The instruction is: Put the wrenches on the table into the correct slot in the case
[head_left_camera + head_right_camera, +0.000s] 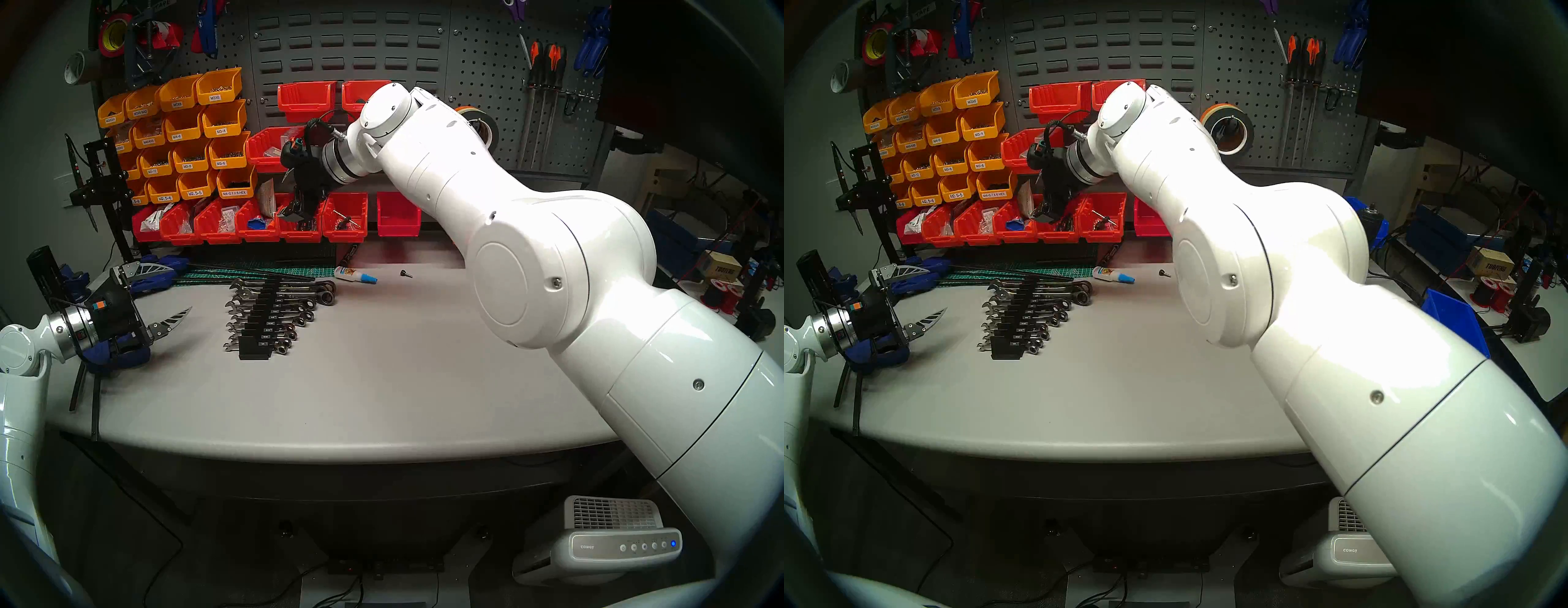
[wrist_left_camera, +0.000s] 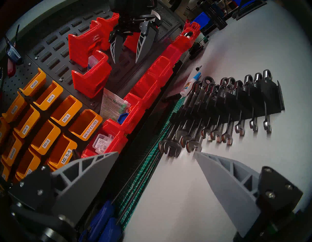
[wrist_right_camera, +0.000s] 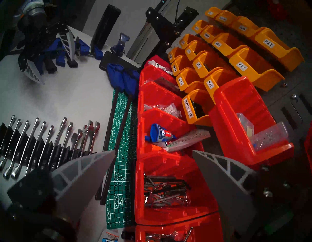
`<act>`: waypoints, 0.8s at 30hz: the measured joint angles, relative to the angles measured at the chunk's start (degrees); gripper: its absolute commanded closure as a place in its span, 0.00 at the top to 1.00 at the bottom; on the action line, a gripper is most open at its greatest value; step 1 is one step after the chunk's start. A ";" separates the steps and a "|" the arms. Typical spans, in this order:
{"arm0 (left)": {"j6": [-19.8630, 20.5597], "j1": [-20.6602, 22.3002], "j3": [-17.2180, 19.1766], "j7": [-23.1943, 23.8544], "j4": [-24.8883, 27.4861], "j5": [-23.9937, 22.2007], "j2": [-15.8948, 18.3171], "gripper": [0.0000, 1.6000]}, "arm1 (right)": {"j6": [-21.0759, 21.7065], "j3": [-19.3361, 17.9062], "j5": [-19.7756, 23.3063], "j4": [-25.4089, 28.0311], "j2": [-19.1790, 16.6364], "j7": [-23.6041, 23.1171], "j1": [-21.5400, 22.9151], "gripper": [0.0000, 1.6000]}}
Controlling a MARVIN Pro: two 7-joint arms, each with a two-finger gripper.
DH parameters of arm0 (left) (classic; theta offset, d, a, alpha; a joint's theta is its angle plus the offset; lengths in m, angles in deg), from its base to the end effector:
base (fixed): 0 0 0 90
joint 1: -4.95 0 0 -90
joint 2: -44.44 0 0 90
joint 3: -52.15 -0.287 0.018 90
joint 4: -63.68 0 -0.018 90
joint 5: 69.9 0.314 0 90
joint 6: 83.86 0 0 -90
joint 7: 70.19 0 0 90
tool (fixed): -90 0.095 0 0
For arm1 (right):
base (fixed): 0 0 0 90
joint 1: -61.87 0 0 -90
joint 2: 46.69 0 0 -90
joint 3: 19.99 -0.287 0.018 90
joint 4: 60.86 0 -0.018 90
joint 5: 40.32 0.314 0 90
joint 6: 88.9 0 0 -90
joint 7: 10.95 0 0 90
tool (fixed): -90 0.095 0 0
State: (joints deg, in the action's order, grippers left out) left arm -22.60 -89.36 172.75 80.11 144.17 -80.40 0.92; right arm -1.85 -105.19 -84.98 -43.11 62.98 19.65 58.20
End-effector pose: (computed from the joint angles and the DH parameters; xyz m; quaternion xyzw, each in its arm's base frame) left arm 0.3478 0.3215 -0.1625 -0.5761 0.5027 -0.6380 0.0913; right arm 0.5968 0.2811 0.0149 -0.5102 -0.6930 -0.5022 0.0854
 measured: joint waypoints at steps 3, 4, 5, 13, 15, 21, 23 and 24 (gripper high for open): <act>0.00 0.00 0.00 0.00 0.00 0.01 0.00 1.00 | 0.40 -0.38 0.22 1.01 -0.04 0.00 -0.89 1.00; 0.00 0.00 0.00 0.00 0.00 0.01 0.00 1.00 | 0.59 -0.58 0.34 1.50 -0.05 0.01 -1.35 1.00; 0.00 0.00 -0.01 0.00 0.00 0.01 0.00 1.00 | 0.70 -0.72 0.43 1.87 -0.05 0.02 -1.70 1.00; 0.00 0.00 -0.02 0.00 0.00 0.03 0.00 1.00 | 1.76 -2.12 1.30 5.69 0.13 0.58 -5.36 1.00; 0.00 0.00 -0.02 0.00 0.00 0.04 0.00 1.00 | 2.02 -2.64 1.65 7.02 0.32 0.84 -6.63 1.00; 0.00 0.00 -0.02 0.00 0.00 0.05 0.00 1.00 | 2.53 -3.94 2.52 10.26 1.02 1.74 -10.16 1.00; 0.00 0.00 -0.02 0.00 0.00 0.05 0.00 1.00 | 2.72 -4.40 2.81 11.60 1.33 2.11 -11.71 1.00; 0.00 0.00 -0.02 0.00 0.00 0.05 0.00 1.00 | 2.77 -4.55 2.92 12.13 1.45 2.26 -12.32 1.00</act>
State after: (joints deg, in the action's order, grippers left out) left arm -22.60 -89.36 172.73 80.10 144.17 -80.35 0.92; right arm 0.92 -109.74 -82.06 -30.99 64.43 21.91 45.88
